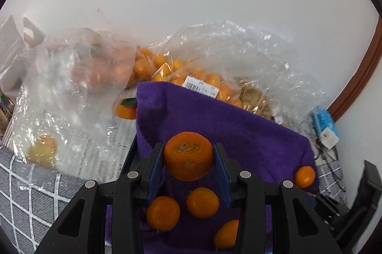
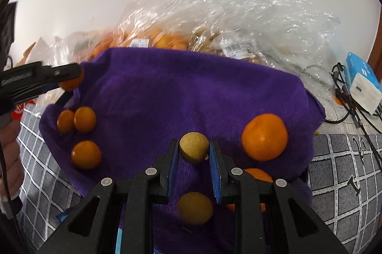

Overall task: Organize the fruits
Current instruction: 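Carry both fruits over the purple towel with both tools, then open the right tool onto the towel while the left tool releases its orange there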

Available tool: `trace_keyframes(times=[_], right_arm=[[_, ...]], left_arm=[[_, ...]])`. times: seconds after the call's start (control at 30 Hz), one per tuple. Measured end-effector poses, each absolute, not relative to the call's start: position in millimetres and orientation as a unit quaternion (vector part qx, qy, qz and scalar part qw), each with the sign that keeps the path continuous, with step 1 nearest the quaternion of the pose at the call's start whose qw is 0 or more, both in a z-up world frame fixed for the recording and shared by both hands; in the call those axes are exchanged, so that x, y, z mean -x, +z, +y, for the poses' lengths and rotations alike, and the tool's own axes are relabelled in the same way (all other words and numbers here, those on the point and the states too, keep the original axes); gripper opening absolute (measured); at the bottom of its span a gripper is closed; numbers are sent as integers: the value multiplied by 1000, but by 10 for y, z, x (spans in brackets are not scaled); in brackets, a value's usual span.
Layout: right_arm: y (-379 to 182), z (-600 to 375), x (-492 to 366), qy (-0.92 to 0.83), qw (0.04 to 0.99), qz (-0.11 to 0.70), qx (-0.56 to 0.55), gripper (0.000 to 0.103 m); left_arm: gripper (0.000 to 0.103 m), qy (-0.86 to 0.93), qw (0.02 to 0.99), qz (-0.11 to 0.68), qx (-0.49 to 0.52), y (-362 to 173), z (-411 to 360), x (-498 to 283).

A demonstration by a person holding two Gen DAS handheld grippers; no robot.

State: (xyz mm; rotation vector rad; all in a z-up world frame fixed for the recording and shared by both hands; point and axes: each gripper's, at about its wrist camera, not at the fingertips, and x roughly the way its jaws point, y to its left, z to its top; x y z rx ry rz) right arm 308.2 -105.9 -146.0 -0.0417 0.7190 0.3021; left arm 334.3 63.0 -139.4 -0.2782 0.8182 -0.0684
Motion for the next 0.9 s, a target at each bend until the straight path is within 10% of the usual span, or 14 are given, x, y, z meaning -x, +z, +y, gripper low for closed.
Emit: trace_keyframes(times=[0.67, 0.9], right_arm=[[-1378, -1263, -3012, 120, 941, 316, -29, 41], [-1248, -1275, -2942, 81, 951, 296, -23, 43]], left_arm=[[40, -45, 884, 455, 94, -1659, 466, -3505], [58, -45, 901, 426, 73, -1411, 455, -3447]])
